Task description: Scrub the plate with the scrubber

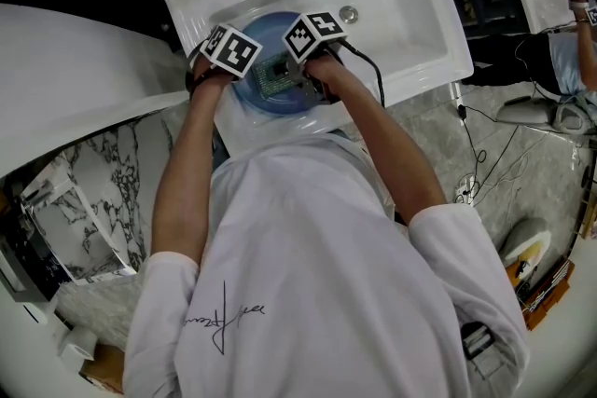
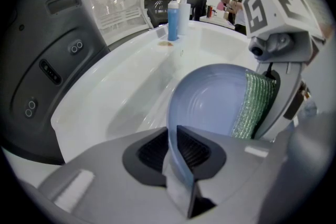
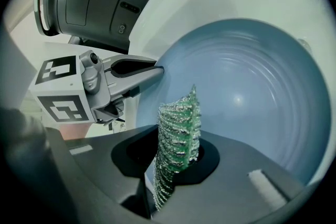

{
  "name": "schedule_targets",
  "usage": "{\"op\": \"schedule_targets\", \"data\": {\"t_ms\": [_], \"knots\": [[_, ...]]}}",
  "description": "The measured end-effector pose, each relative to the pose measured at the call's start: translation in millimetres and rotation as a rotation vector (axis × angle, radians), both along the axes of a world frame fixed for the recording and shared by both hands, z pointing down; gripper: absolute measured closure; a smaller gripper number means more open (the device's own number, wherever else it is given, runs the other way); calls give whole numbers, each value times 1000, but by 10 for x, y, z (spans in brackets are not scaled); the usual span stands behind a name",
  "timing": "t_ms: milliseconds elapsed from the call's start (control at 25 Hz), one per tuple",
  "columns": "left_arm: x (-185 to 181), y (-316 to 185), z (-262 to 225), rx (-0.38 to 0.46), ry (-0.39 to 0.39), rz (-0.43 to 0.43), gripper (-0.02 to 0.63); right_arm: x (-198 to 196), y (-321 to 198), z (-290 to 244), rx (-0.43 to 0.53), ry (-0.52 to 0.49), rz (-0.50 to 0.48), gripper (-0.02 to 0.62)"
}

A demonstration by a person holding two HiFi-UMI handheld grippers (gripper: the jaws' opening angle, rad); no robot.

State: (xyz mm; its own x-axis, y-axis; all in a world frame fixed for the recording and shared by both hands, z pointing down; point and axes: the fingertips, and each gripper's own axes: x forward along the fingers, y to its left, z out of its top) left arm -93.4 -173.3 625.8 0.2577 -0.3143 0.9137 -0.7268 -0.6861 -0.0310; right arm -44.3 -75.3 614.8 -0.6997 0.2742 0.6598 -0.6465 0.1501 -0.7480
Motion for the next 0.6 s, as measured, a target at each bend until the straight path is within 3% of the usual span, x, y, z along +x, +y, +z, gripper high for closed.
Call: {"op": "schedule_targets", "data": {"t_ms": [600], "knots": [[18,13,6,-8,11,2,497,368,-98,3,14,55,-1,528]]}}
